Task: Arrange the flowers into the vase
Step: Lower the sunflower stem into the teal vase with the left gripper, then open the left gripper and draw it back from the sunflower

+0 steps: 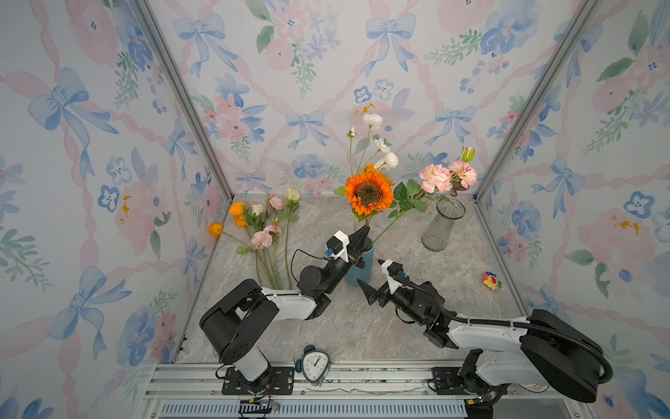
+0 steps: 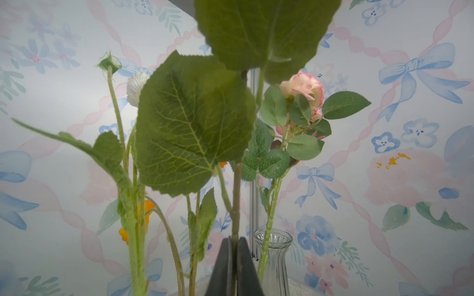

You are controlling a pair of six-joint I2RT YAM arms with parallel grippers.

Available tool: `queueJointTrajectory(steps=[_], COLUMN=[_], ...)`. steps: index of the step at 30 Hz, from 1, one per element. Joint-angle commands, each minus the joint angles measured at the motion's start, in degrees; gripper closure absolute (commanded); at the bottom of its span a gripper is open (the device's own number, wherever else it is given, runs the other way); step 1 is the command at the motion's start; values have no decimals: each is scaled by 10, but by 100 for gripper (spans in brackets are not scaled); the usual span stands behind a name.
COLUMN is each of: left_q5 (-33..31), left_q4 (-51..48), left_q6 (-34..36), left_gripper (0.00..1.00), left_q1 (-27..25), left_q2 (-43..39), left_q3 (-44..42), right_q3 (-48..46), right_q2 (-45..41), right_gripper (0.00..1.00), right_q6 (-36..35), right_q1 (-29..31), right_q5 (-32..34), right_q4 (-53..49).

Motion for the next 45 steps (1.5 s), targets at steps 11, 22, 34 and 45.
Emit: queueJointTrajectory(steps=[11, 22, 34, 45], left_q5=[-35, -57, -5, 187], left_q4=[143, 142, 9, -218], left_q6=[21, 20, -3, 12], left_gripper=[95, 61, 2, 2], left_q1=[-3, -3, 19, 110], left_q2=[-15, -19, -95, -218], left_q3=[-63, -83, -107, -125], right_q3=[4, 4, 3, 4], right_q2=[-1, -1, -3, 0], right_gripper=[3, 3, 3, 3], right_q6=[1, 0, 3, 6], right_q1=[-7, -9, -12, -13], right_q5=[-15, -11, -16, -21], right_q4=[2, 1, 2, 3])
